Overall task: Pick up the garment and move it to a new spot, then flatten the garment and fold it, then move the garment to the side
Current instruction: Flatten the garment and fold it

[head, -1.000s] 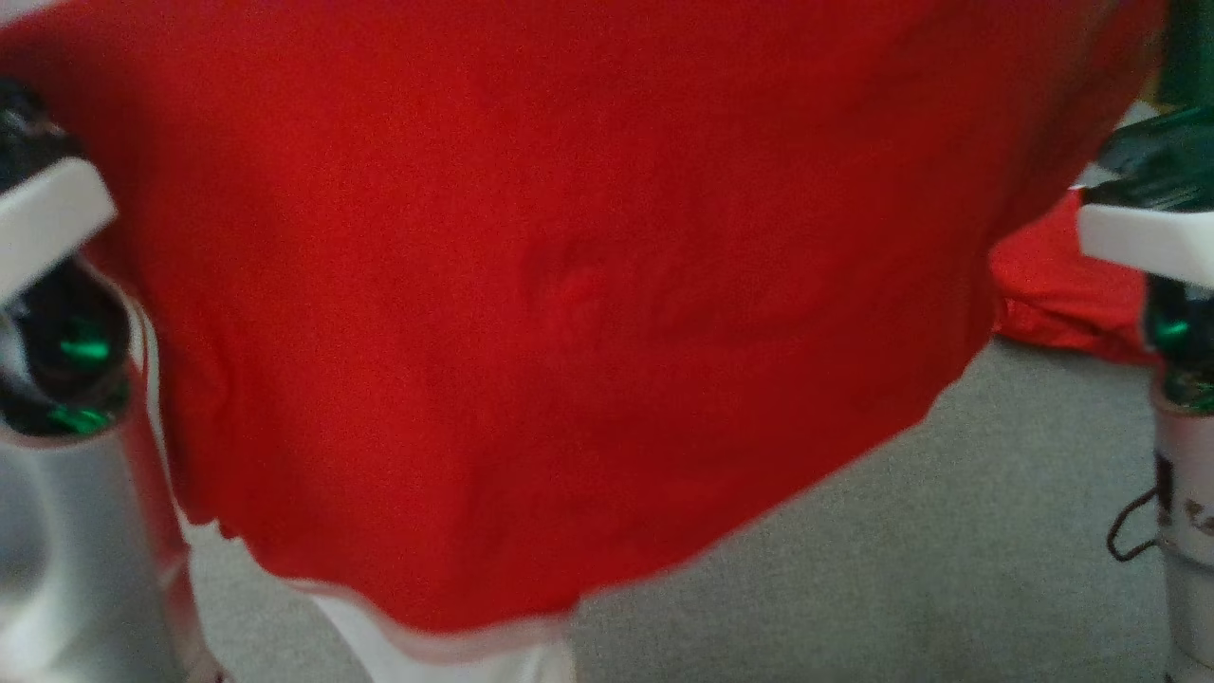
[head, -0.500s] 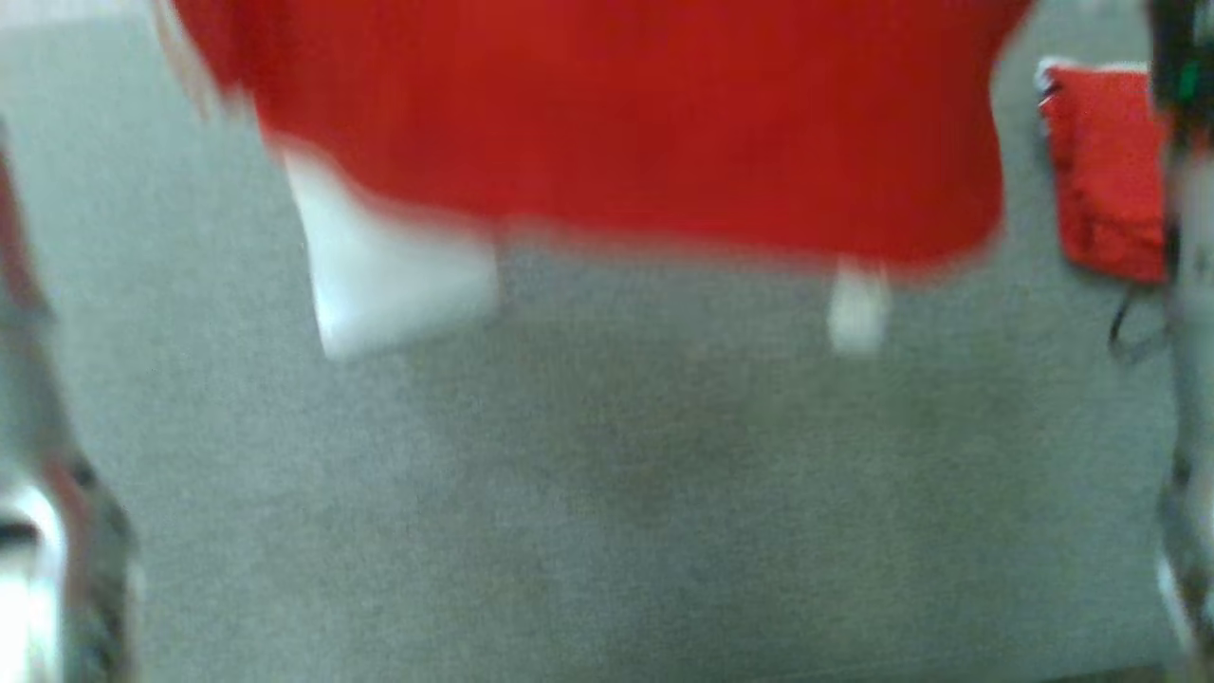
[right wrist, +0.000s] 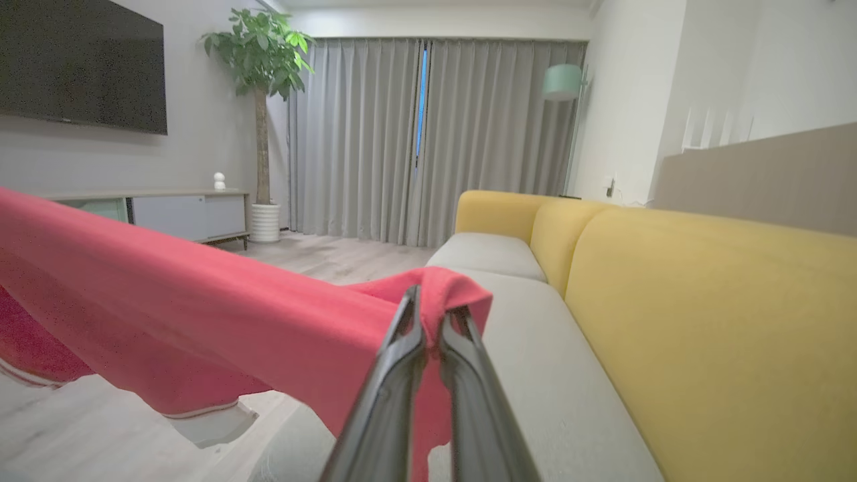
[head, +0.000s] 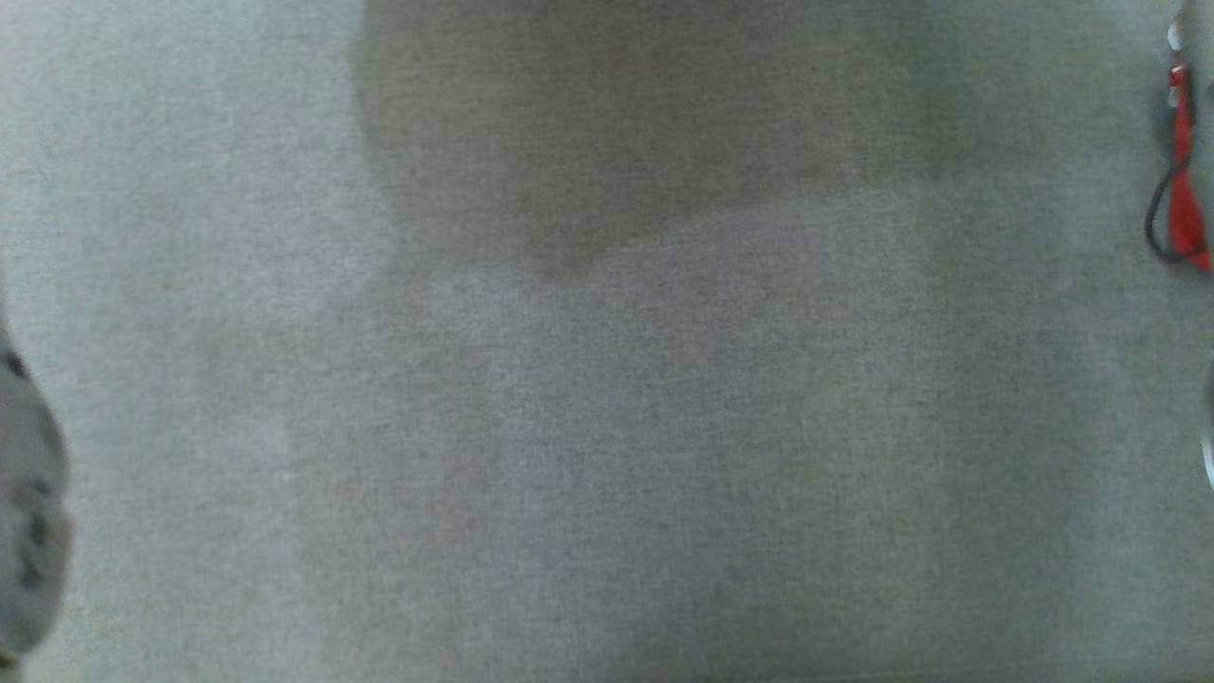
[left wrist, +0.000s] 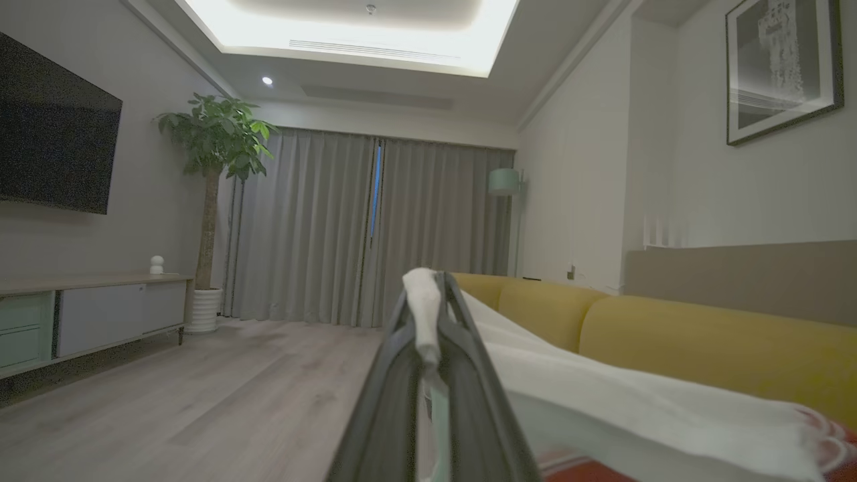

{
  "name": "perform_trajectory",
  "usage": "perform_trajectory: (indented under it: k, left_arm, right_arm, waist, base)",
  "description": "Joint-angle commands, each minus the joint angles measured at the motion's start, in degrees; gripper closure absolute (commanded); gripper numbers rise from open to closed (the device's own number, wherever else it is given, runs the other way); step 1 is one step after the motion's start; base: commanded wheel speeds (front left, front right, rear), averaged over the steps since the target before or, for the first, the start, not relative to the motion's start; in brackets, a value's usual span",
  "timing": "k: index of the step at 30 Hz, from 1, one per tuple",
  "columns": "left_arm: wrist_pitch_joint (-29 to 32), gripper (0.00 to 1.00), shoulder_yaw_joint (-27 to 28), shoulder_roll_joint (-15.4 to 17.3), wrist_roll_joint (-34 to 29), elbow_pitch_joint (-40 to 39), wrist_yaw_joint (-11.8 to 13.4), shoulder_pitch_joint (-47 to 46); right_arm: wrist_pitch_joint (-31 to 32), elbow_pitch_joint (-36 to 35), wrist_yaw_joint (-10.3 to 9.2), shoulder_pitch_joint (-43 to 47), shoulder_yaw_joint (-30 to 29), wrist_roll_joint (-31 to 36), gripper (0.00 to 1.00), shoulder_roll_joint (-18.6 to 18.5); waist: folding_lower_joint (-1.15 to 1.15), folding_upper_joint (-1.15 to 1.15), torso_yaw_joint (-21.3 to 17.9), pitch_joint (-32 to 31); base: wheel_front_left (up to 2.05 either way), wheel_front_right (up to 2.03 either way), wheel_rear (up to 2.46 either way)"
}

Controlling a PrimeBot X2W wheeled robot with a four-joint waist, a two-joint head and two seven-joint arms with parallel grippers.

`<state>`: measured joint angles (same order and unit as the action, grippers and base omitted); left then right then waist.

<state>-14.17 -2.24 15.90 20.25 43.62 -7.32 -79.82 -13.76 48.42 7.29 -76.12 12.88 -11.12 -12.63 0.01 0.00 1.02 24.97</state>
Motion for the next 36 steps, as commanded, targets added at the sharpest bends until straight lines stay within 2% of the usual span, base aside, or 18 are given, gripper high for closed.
perform_trajectory:
  k: [1, 6, 7, 10, 17, 23, 28, 36]
  left_arm:
    - [-0.4, 1.00, 0.0, 2.6, 0.1, -1.3, 0.0, 0.5]
    - [-0.8, 1.00, -6.3, 1.5, 2.6, -2.9, -0.1, 11.3]
    - [-0.8, 1.00, -8.0, 1.5, 4.0, -5.0, -0.1, 16.9]
    - [-0.8, 1.00, -10.6, 1.6, 6.2, -8.0, -0.2, 25.5]
    - [-0.8, 1.00, -17.5, 3.6, 9.6, -13.7, -0.2, 41.9]
    - [-0.5, 1.00, -21.1, 5.4, 10.8, -17.0, -0.2, 50.0]
    - [0.8, 1.00, -22.3, 6.5, 11.7, -20.8, 0.2, 56.7]
    - [2.3, 1.00, -21.0, 8.4, 14.4, -29.8, 3.8, 67.8]
  right_arm:
    - [-0.5, -0.6, 0.20, 1.1, 0.2, -0.5, 1.00, -0.3]
    - [-0.9, 3.9, 0.20, 8.9, 4.9, -3.0, 1.00, -1.5]
    - [-0.6, 5.1, 0.20, 12.3, 7.7, -4.7, 1.00, -2.1]
    - [1.2, 5.9, 0.20, 17.6, 12.5, -7.8, 1.00, -3.5]
    - [7.0, 2.2, 0.20, 28.8, 24.6, -15.9, 1.00, -8.9]
    - [10.3, -2.3, 0.20, 34.2, 30.4, -21.8, 1.00, -13.3]
    - [12.3, -6.3, 0.20, 38.1, 33.6, -26.5, 1.00, -16.5]
    - [13.6, -12.7, 0.20, 43.5, 35.9, -32.0, 1.00, -20.1]
  waist:
    - [-0.01, 0.00, 0.3, -0.3]
    - [-0.01, 0.00, 1.1, -2.2]
    - [-0.01, 0.00, 1.4, -3.4]
    - [-0.01, 0.00, 1.8, -5.7]
    - [-0.01, 0.00, 2.4, -11.0]
    - [-0.01, 0.00, 2.4, -14.4]
    - [-0.01, 0.00, 2.0, -17.7]
    - [-0.01, 0.00, 0.0, -23.0]
  base:
    - [0.00, 0.00, 0.00]
    - [0.00, 0.00, 0.00]
    - [0.00, 0.00, 0.00]
    - [0.00, 0.00, 0.00]
    - [0.00, 0.00, 0.00]
    - [0.00, 0.00, 0.00]
    - [0.00, 0.00, 0.00]
    - [0.00, 0.00, 0.00]
